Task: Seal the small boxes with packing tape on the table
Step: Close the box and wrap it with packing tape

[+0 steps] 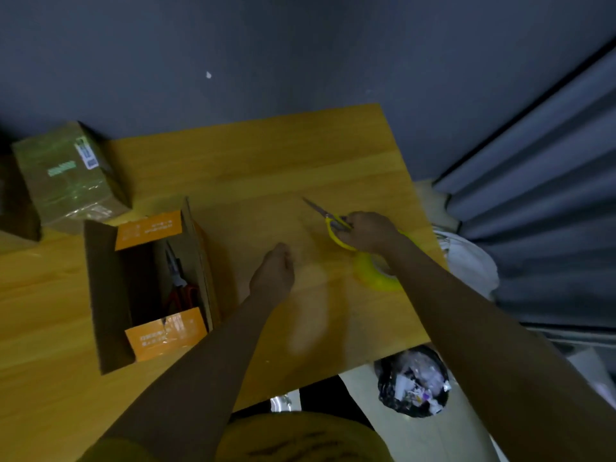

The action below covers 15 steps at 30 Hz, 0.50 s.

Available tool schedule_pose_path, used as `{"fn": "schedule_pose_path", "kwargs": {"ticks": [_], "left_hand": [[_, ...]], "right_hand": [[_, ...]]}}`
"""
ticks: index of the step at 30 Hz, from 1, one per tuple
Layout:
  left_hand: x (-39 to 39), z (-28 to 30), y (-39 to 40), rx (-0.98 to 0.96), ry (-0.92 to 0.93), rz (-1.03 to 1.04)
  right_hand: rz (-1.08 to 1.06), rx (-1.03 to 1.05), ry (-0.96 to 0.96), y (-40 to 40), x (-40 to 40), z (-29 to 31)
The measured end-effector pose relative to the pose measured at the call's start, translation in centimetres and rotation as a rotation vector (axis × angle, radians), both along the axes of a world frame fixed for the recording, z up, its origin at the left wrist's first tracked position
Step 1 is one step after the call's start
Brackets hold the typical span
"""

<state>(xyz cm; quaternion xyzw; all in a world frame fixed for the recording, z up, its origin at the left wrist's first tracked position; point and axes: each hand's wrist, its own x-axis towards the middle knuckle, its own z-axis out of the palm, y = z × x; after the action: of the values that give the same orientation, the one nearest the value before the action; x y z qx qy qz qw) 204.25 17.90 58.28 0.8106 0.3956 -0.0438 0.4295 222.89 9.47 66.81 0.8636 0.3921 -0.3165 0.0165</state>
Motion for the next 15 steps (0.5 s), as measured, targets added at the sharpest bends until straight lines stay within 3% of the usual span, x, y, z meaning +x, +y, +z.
{"fn": "schedule_pose_path", "kwargs": {"ticks": [6, 9, 11, 15], "left_hand": [[0.0, 1.8, 0.4, 0.084, 0.06, -0.109], [0.1, 2.0, 0.9, 0.087, 0.075, -0.143], [0.0, 1.8, 1.2, 0.024, 0.03, -0.163], [0.0, 1.5, 1.8, -0.002, 0.03, -0.173]], "right_hand": [[0.109, -0.114, -0.157, -4.1, -0.3, 2.3], [0.207, -0.1, -0.347, -5.1, -0.5, 3.6], [0.321, -0.218, -0.486, -5.4, -0.4, 4.3], [0.465, -0.487, -0.576, -4.1, -1.0, 5.3]]}}
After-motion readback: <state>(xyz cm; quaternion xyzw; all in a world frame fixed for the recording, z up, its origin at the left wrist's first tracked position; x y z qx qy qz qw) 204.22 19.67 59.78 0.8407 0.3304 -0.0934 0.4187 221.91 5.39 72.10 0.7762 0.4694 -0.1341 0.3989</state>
